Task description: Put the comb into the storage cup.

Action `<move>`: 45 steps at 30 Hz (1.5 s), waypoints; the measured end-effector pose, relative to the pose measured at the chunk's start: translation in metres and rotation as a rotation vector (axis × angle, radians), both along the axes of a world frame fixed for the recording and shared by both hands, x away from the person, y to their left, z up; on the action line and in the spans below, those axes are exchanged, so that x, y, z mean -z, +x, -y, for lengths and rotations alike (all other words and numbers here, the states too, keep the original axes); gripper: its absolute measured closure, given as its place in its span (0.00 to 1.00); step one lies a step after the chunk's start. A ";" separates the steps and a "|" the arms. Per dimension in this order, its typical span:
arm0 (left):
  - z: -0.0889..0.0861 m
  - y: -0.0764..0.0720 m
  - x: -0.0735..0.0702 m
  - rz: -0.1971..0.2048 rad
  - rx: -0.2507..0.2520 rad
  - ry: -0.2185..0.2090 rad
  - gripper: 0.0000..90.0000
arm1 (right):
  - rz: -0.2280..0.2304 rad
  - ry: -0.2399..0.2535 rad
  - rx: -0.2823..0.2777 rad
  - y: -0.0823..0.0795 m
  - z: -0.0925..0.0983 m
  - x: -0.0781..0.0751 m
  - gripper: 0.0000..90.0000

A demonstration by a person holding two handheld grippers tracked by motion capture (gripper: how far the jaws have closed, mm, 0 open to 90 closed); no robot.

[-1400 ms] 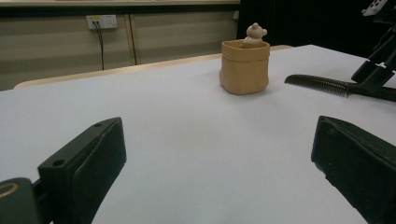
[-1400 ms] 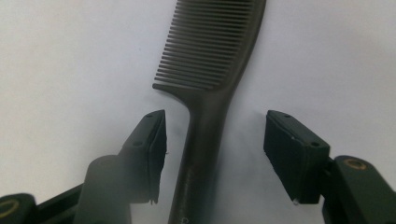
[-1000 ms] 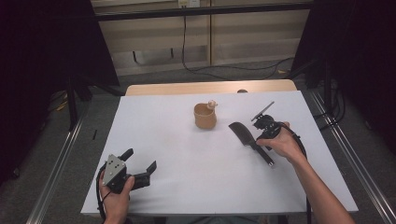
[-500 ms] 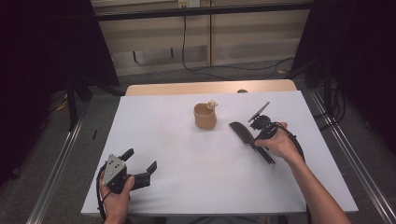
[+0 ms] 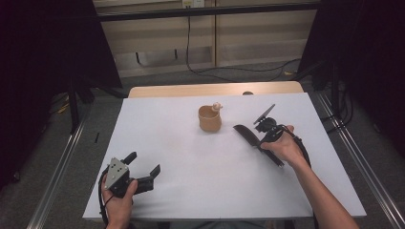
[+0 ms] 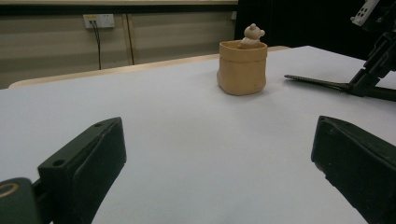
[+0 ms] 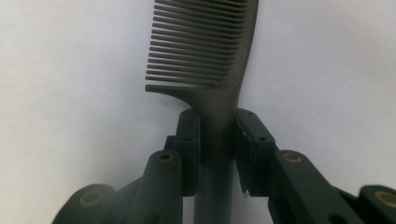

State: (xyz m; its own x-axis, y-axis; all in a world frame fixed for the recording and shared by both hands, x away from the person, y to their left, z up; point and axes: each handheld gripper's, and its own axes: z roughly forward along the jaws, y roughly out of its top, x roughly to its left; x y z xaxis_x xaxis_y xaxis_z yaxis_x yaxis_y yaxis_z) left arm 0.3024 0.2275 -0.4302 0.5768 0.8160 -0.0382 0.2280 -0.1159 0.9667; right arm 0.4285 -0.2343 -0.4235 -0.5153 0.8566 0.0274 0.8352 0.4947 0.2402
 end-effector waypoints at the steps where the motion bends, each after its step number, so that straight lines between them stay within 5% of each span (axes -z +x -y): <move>1: 0.000 0.000 0.000 -0.001 0.000 -0.001 0.04 | -0.003 0.003 0.003 0.000 0.000 0.000 0.80; 9: 0.000 0.000 0.000 -0.001 -0.002 0.000 0.04 | -0.006 0.052 0.014 -0.001 0.005 -0.002 0.80; 18: 0.000 0.000 0.001 -0.001 -0.002 0.000 0.04 | 0.055 0.108 0.031 -0.008 0.012 -0.009 0.80; 33: 0.000 0.001 0.000 0.000 -0.001 0.007 0.04 | 0.222 0.285 0.048 -0.024 0.025 -0.022 0.80; 45: 0.000 0.000 0.000 -0.002 -0.001 -0.001 0.04 | 0.338 0.377 0.034 -0.035 0.030 -0.022 0.80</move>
